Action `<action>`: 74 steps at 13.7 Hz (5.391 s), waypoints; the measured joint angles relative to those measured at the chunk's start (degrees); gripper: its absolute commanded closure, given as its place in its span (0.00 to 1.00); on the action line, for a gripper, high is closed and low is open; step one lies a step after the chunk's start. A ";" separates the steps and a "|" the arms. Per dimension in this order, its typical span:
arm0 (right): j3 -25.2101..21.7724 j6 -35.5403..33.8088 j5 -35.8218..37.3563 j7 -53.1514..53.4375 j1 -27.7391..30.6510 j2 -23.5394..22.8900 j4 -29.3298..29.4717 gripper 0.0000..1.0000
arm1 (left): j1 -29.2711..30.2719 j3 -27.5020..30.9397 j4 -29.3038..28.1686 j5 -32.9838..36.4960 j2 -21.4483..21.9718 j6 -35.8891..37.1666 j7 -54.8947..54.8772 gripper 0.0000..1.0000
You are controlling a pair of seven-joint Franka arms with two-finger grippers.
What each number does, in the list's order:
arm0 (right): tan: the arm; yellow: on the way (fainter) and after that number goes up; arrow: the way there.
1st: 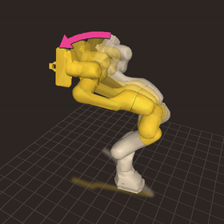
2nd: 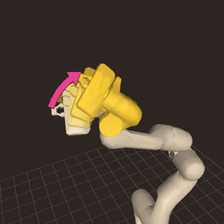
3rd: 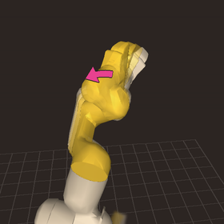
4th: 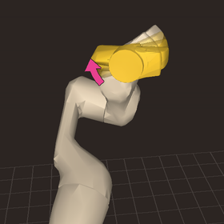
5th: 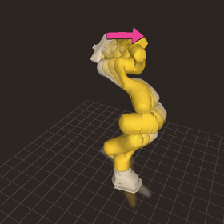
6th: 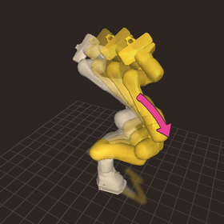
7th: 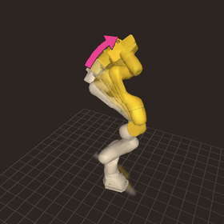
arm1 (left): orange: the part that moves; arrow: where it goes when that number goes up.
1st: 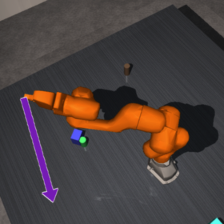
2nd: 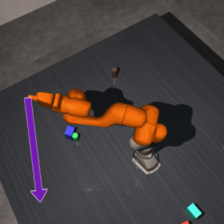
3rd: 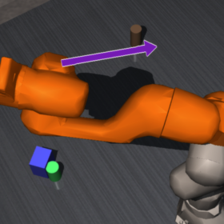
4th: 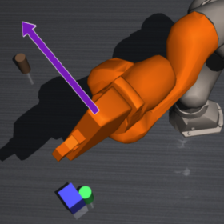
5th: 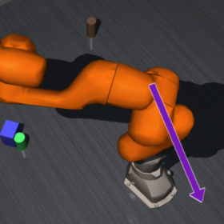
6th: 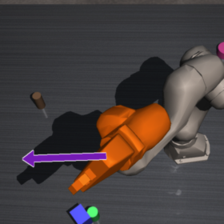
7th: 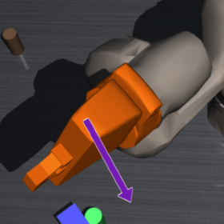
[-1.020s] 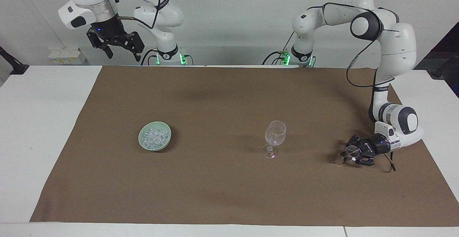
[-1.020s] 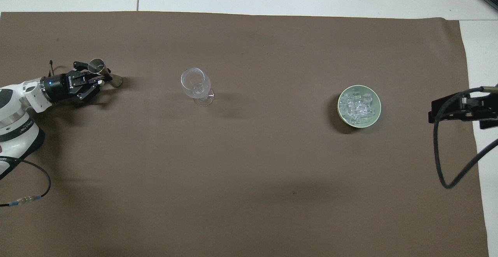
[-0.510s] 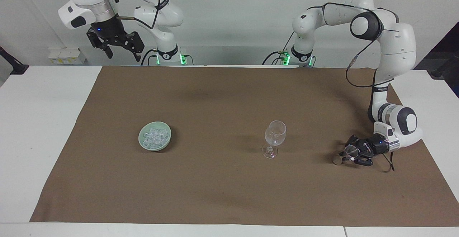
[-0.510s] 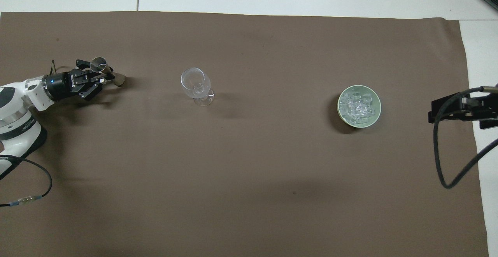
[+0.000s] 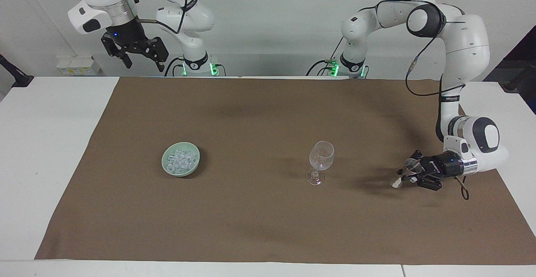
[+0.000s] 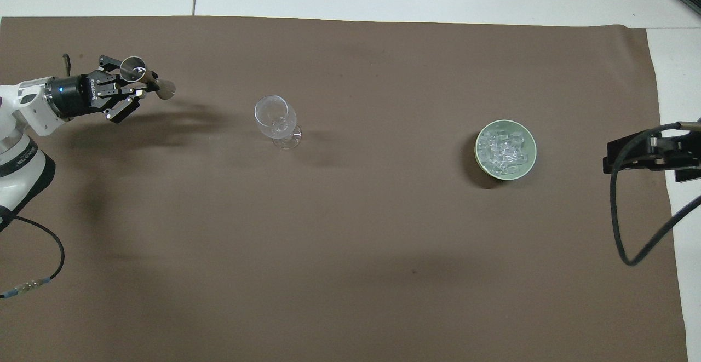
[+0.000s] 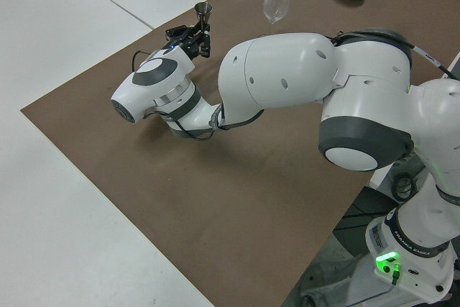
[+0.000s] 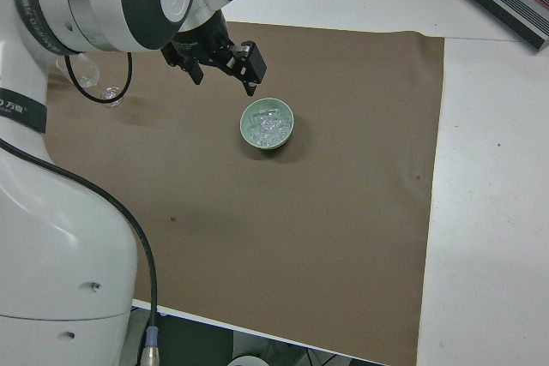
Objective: Pour wine and add ice with both arms
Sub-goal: 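Close the left gripper on the metal cup and lift it, then carry the metal cup with the left gripper over the wine glass, then tilt the metal cup over the wine glass with the left gripper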
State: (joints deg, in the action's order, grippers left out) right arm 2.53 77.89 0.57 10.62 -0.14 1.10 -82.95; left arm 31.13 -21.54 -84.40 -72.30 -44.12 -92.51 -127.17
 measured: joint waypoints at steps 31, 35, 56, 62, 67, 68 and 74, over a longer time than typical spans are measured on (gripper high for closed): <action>0.00 0.00 0.00 0.00 0.00 0.00 0.00 0.00 | -14.38 -0.03 -4.54 18.18 16.63 -7.68 18.79 1.00; 0.00 0.00 0.00 0.00 0.00 0.00 0.00 0.00 | -15.86 -0.08 -4.33 24.88 18.39 -9.47 25.15 1.00; 0.00 0.00 0.00 0.00 0.00 0.00 0.00 0.00 | -21.42 0.01 -1.68 38.28 20.48 -13.37 32.71 1.00; 0.00 0.00 0.00 0.00 0.00 0.00 0.00 0.00 | -21.92 0.04 -1.66 40.09 21.27 -13.38 33.58 1.00; 0.00 0.00 0.00 0.00 0.00 0.00 0.00 0.00 | -22.99 0.03 -1.42 45.00 21.61 -13.43 37.61 1.00; 0.00 0.00 0.00 0.00 0.00 0.00 0.00 0.00 | -23.36 0.05 -1.42 45.68 21.71 -13.47 38.69 1.00; 0.00 0.00 0.00 0.00 0.00 0.00 0.00 0.00 | -25.30 0.02 -1.40 51.28 23.25 -13.90 45.42 1.00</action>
State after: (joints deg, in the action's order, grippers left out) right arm 2.53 77.89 0.57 10.62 -0.14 1.10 -82.96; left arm 5.83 -21.53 -85.79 -21.02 -20.86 -106.41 -81.75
